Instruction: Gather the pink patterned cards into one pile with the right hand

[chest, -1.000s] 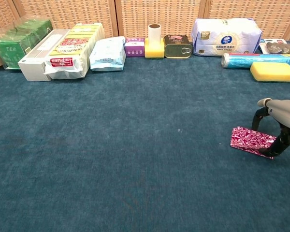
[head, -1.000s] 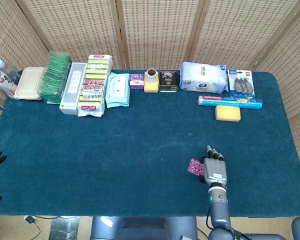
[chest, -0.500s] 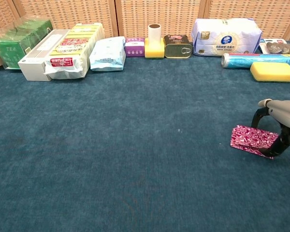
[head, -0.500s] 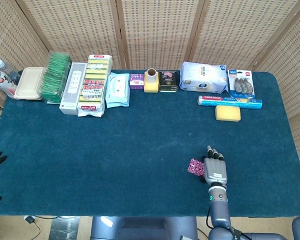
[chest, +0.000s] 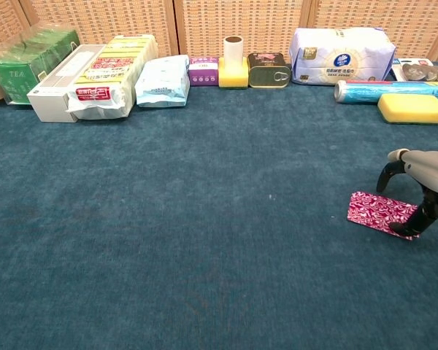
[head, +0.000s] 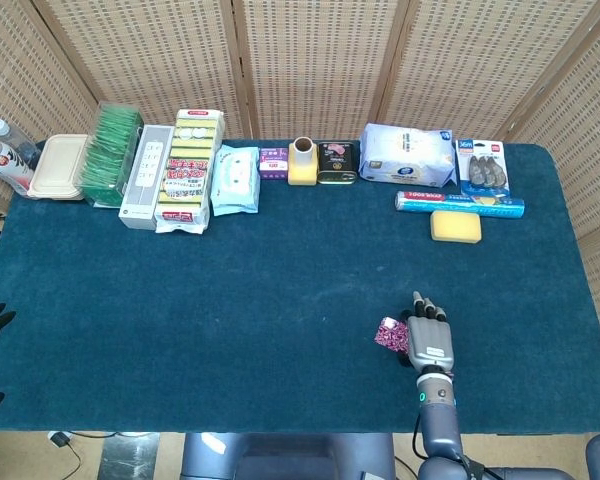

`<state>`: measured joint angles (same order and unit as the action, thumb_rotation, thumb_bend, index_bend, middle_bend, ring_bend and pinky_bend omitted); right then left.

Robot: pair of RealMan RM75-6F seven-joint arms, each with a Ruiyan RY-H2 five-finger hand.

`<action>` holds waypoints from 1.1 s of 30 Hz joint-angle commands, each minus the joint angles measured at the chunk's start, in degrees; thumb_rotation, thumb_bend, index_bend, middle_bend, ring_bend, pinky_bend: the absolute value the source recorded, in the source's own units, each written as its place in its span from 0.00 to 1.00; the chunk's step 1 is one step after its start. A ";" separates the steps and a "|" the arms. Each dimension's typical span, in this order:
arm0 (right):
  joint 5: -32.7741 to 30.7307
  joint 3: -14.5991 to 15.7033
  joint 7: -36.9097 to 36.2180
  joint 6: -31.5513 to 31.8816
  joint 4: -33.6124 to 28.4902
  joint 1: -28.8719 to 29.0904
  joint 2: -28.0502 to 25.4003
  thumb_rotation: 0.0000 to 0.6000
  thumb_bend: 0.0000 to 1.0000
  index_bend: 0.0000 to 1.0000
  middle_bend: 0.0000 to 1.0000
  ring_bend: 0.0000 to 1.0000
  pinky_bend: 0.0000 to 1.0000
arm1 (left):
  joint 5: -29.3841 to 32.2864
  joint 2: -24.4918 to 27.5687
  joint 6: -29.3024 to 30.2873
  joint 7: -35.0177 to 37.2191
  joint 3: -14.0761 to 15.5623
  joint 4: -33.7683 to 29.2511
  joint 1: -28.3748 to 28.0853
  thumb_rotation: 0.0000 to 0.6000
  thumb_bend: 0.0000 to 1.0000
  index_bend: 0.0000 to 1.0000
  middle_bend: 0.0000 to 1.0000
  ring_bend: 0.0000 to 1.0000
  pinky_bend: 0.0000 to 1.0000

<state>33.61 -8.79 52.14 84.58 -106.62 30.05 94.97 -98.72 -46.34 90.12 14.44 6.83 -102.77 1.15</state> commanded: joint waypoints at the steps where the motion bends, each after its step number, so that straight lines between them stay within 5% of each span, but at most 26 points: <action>1: 0.61 0.06 -0.40 0.03 -0.40 -0.10 -0.25 1.00 0.36 0.25 0.01 0.00 0.09 | 0.08 0.01 -0.01 0.06 -0.03 0.02 -0.02 1.00 0.07 0.00 0.00 0.00 0.04; 12: 14.08 2.62 -9.46 -9.14 1.46 0.82 -5.57 1.00 0.26 0.13 0.01 0.00 0.08 | -0.34 -0.04 0.65 0.03 0.04 0.16 0.27 1.00 0.08 0.00 0.00 0.00 0.04; 20: 35.76 6.06 -27.79 -19.02 11.14 1.92 -13.54 0.99 0.12 0.12 0.01 0.00 0.05 | -0.62 -0.15 1.76 -0.58 0.13 0.22 0.94 1.00 0.08 0.00 0.00 0.00 0.04; 26: 55.13 9.70 -40.17 -5.55 28.41 -2.48 -15.66 0.95 0.05 0.12 0.00 0.00 0.05 | -2.18 -0.63 3.87 -1.22 0.42 0.73 1.98 1.00 0.07 0.00 0.00 0.00 0.04; 33: 53.65 9.20 -39.81 5.63 23.94 -11.45 -18.59 0.94 0.03 0.12 0.00 0.00 0.02 | -4.76 -1.82 5.34 -4.51 1.06 0.93 3.03 1.00 0.07 0.00 0.00 0.00 0.04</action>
<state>87.35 -0.51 12.25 83.56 -78.07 23.91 79.17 -103.09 -47.92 95.18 10.34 7.72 -101.89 3.95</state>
